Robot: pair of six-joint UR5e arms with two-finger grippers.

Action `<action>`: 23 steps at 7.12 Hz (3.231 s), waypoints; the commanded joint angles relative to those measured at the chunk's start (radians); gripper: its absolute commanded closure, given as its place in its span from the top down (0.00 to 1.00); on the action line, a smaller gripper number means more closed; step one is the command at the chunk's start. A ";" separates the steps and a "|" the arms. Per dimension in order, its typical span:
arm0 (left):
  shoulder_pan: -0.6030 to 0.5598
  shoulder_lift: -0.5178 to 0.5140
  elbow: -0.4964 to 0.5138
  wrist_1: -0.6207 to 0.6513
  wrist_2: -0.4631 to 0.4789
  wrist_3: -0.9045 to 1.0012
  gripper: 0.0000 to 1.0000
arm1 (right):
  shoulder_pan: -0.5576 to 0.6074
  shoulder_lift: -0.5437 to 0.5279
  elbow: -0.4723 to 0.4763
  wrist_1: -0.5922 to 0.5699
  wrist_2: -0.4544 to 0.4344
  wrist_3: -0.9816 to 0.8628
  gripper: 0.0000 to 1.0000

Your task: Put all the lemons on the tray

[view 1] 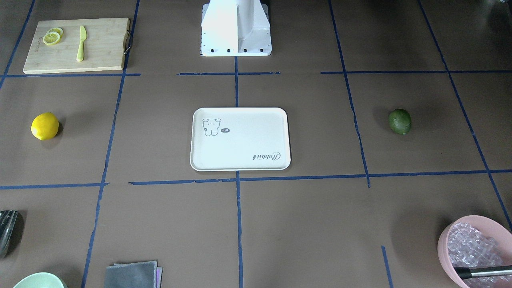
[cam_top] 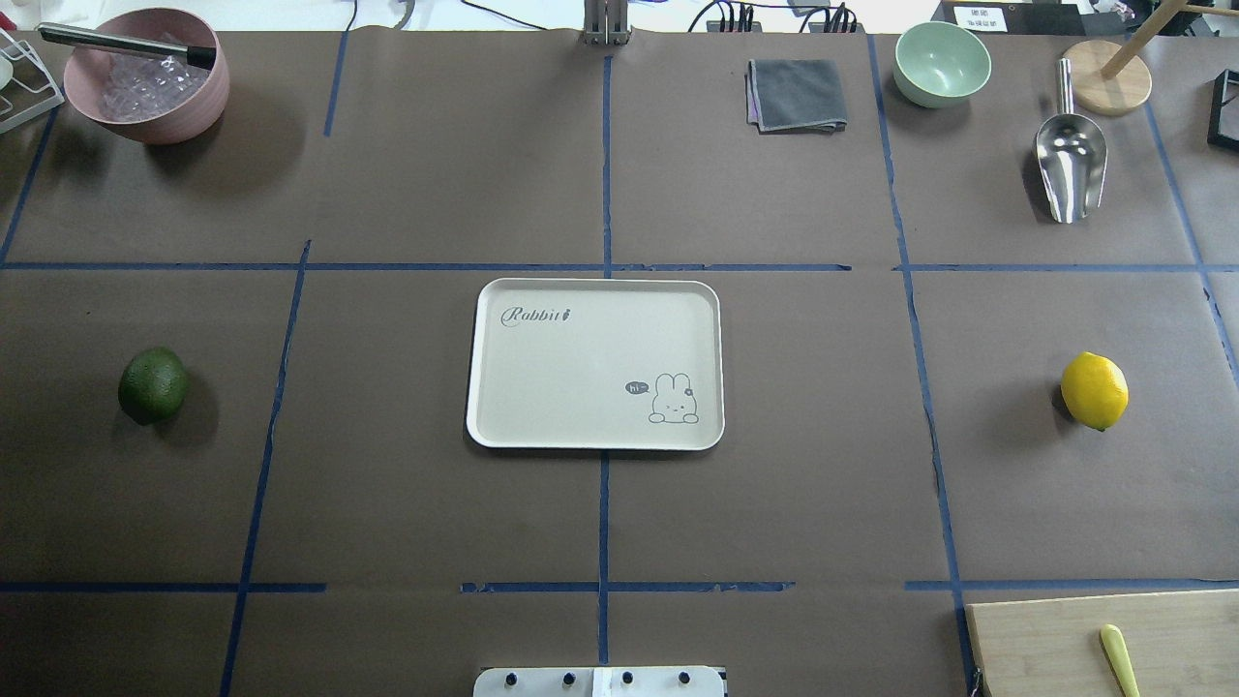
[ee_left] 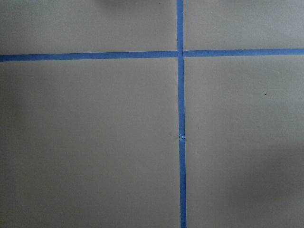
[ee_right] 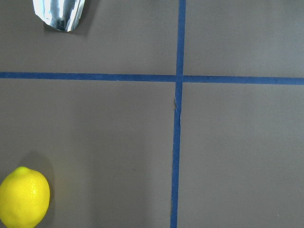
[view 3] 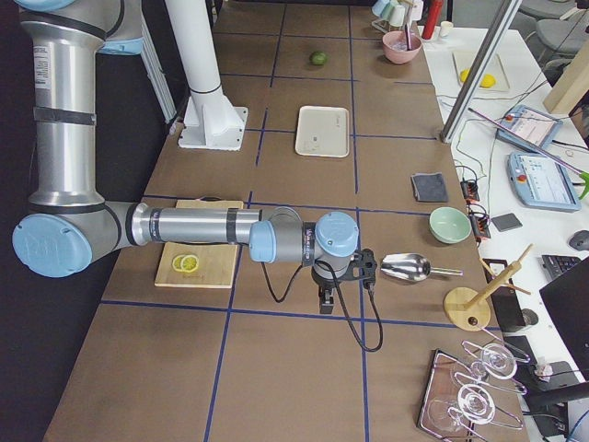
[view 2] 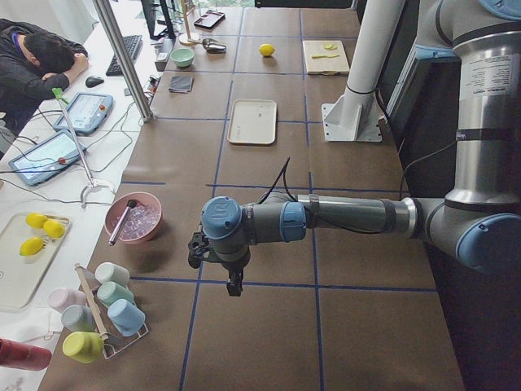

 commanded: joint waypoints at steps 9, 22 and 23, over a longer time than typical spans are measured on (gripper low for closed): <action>0.002 0.009 0.001 -0.007 0.000 0.004 1.00 | -0.002 0.032 0.021 0.007 0.000 0.003 1.00; 0.026 -0.048 -0.007 -0.068 -0.003 -0.010 1.00 | -0.610 -0.114 0.146 0.506 -0.282 0.813 1.00; 0.026 -0.048 -0.009 -0.068 -0.005 -0.009 1.00 | -0.632 -0.106 0.108 0.506 -0.298 0.810 1.00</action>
